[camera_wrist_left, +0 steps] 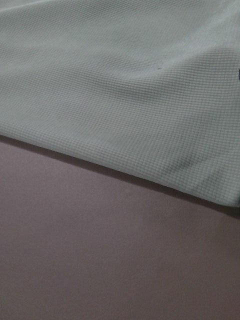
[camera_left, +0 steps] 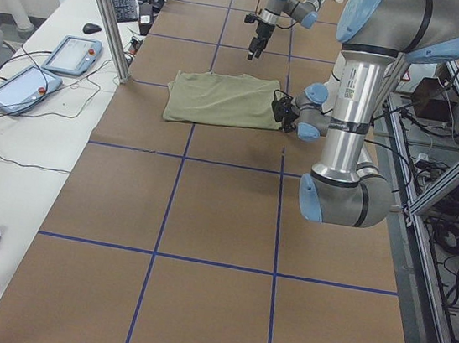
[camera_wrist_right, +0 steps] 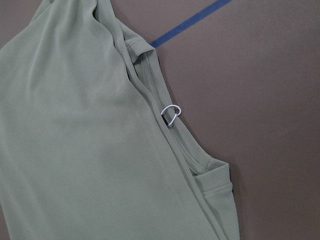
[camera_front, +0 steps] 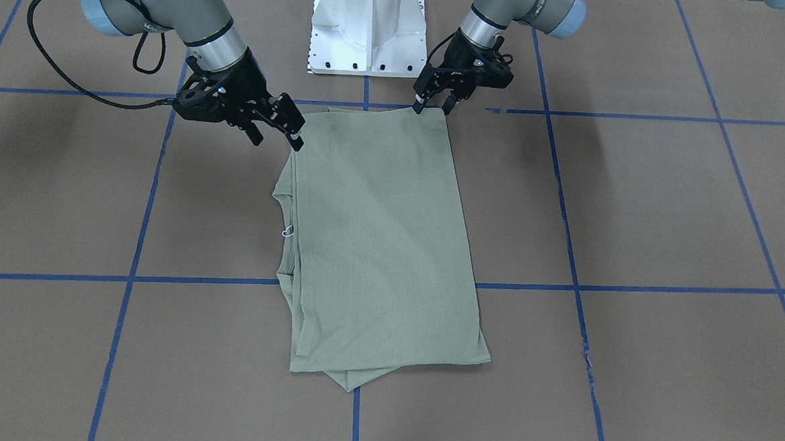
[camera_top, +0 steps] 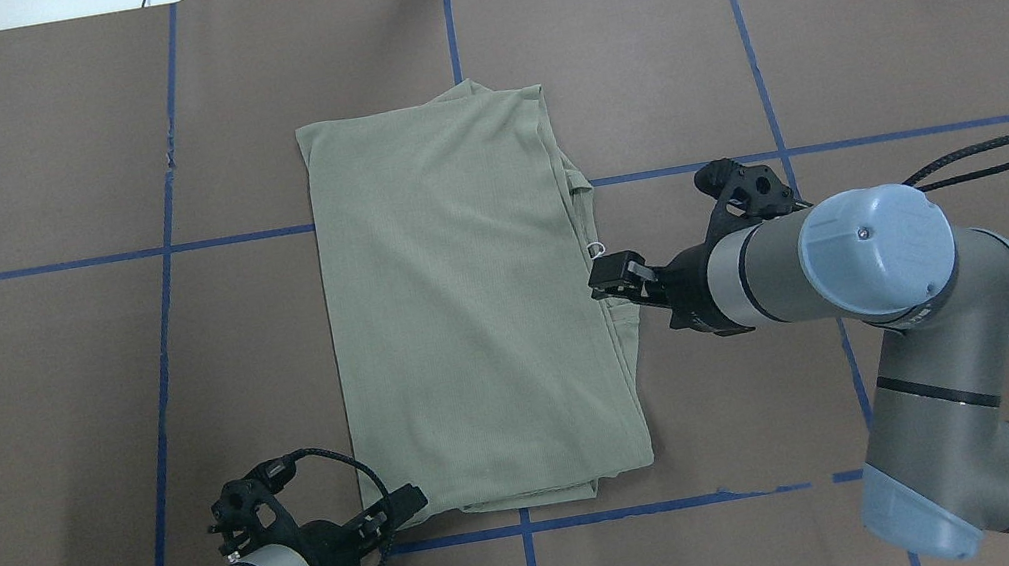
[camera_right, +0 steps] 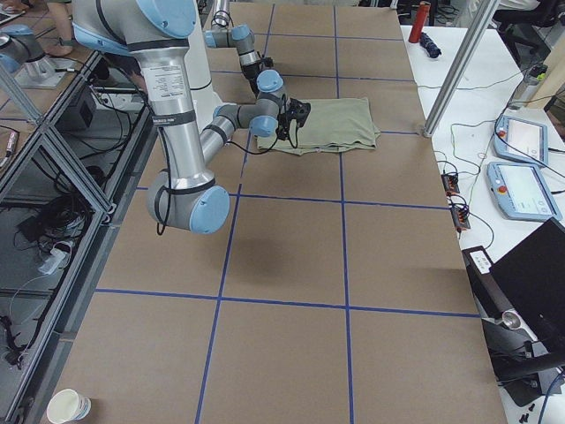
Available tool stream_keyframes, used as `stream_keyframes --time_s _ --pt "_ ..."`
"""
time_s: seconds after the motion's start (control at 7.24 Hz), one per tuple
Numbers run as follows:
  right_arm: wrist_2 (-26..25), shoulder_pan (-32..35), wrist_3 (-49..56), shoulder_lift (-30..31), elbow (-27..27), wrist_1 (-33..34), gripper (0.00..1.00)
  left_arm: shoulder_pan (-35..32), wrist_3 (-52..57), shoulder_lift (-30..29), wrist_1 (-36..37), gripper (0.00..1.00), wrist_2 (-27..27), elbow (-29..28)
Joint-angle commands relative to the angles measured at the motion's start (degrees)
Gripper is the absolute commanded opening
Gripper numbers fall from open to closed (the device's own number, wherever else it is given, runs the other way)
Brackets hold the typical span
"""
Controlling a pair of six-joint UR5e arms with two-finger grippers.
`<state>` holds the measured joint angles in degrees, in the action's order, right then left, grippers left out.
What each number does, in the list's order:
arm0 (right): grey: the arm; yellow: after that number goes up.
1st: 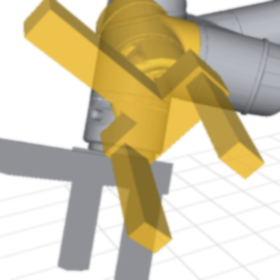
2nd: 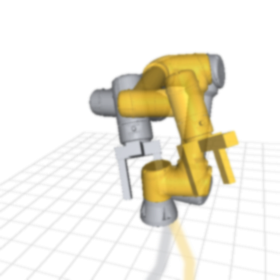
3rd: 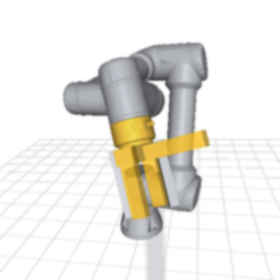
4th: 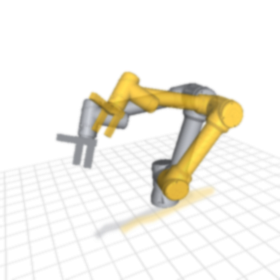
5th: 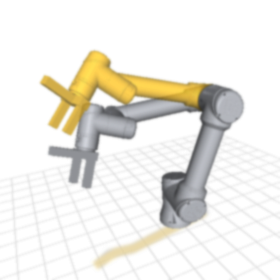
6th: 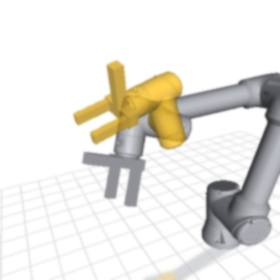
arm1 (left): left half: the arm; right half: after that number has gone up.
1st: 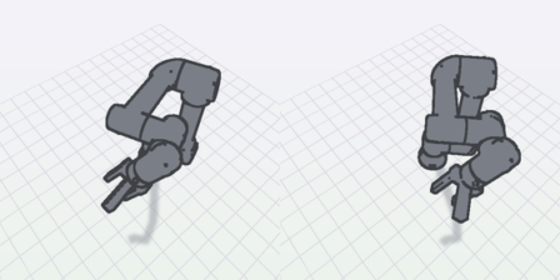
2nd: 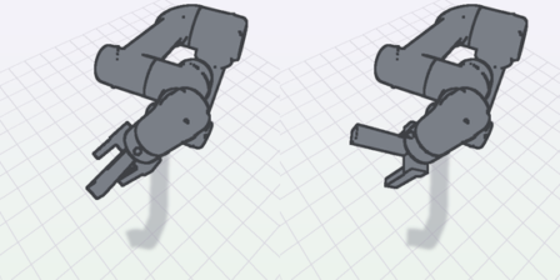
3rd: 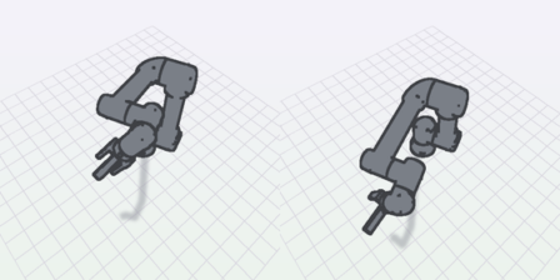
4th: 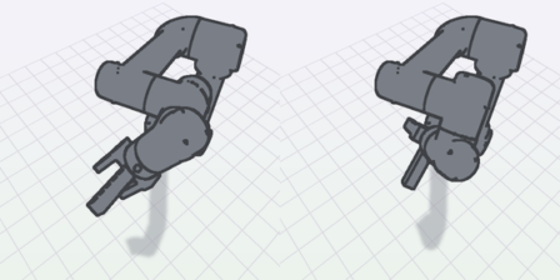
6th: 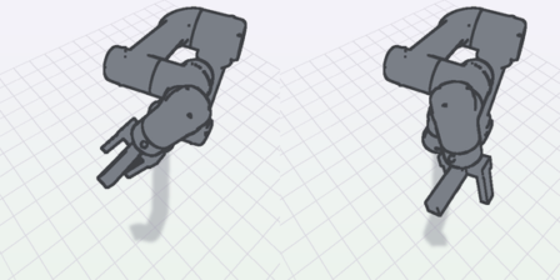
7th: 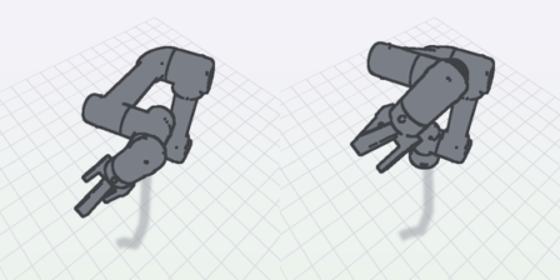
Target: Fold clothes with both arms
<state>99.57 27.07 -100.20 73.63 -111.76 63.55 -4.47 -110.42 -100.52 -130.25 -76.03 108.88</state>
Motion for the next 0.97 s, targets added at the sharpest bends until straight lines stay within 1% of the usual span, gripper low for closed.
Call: stream_keyframes --time_s 0.0,0.28,0.41,0.55,0.69,0.83 --pt "-0.08 0.0 0.0 -0.06 -0.03 0.0 1.0 0.16 0.03 0.06 0.0 0.88 -0.08 -0.25" --pt "0.01 0.0 -0.09 -0.06 -0.03 0.0 1.0 0.17 0.03 -0.03 0.0 0.86 -0.08 -0.51" --pt "0.01 0.0 -0.09 -0.06 -0.03 0.0 1.0 -0.01 -0.32 -0.55 0.0 0.6 -0.08 -0.34" --pt "0.01 0.0 -0.09 -0.06 -0.12 0.0 1.0 -0.1 -0.33 -0.82 0.0 0.24 -0.08 -0.34" --pt "0.01 0.0 -0.18 -0.06 -0.12 0.0 1.0 -0.1 -0.24 -0.82 0.0 0.0 -0.08 -0.08" --pt "0.01 -0.09 -0.18 -0.06 -0.12 0.0 1.0 -0.1 0.2 -0.82 0.0 0.0 -0.08 0.19"
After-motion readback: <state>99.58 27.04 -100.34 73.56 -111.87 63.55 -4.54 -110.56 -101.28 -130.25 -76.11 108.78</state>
